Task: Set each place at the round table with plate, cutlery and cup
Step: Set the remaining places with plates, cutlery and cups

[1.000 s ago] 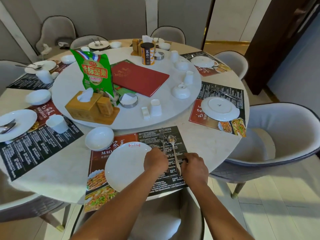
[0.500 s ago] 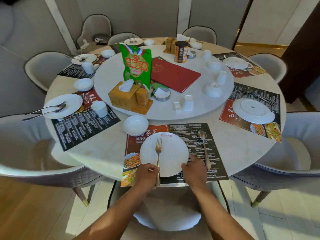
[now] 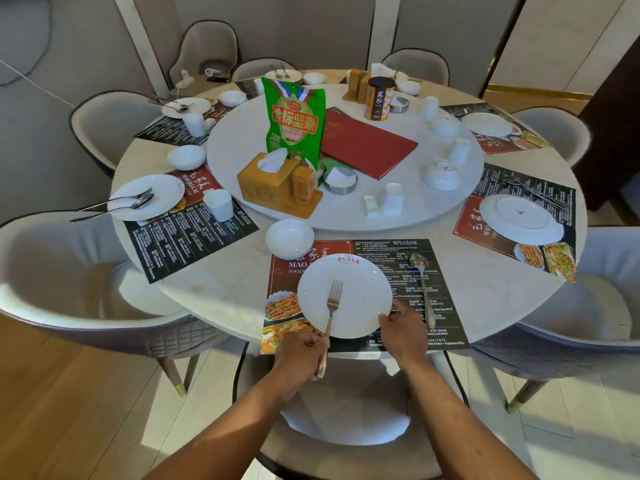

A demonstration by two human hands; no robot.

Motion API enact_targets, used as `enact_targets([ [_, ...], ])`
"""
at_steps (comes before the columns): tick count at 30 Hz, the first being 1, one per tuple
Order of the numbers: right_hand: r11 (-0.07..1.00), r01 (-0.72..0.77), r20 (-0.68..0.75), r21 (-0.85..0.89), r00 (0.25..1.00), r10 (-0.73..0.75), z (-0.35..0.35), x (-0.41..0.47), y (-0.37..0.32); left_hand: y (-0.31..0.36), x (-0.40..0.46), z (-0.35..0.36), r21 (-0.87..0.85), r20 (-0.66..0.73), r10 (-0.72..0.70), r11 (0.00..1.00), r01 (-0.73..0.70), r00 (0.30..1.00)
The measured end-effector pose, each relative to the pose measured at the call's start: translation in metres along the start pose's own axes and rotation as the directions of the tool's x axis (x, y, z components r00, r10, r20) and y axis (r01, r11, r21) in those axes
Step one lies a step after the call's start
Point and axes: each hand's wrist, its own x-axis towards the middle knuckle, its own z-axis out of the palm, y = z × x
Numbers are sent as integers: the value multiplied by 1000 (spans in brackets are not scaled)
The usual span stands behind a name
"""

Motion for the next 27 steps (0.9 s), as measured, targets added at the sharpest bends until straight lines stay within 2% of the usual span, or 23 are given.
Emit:
enact_targets([
  [11, 1000, 25, 15, -9, 1000, -25, -3, -3, -4, 4, -1, 6, 2, 44, -25, 1000, 25, 999],
  [15, 1000, 12, 19, -9, 1000, -11, -4, -1, -4, 3, 0, 5, 140, 10, -7, 990, 6, 1000],
  [18, 1000, 18, -20, -21, 1000, -18, -7, -2, -5, 6, -1, 7, 408, -165, 125, 912, -47, 978],
  [19, 999, 32, -55, -26, 998, -34, -9, -2, -5, 10, -4, 8, 506, -247, 202, 861, -52, 948],
  [21, 997, 56, -140, -59, 988, -64, -16, -2, -6, 25, -9, 12, 579, -330, 349, 808, -104, 877],
  [24, 989, 37, -234, -144, 970, -71, -34, 3, -7, 51, -6, 28, 639, -247, 497, 729, -245, 832],
  [27, 970, 22, -282, -242, 955, -92, -56, 15, 2, 78, 2, 58, 670, -127, 521, 672, -314, 844],
])
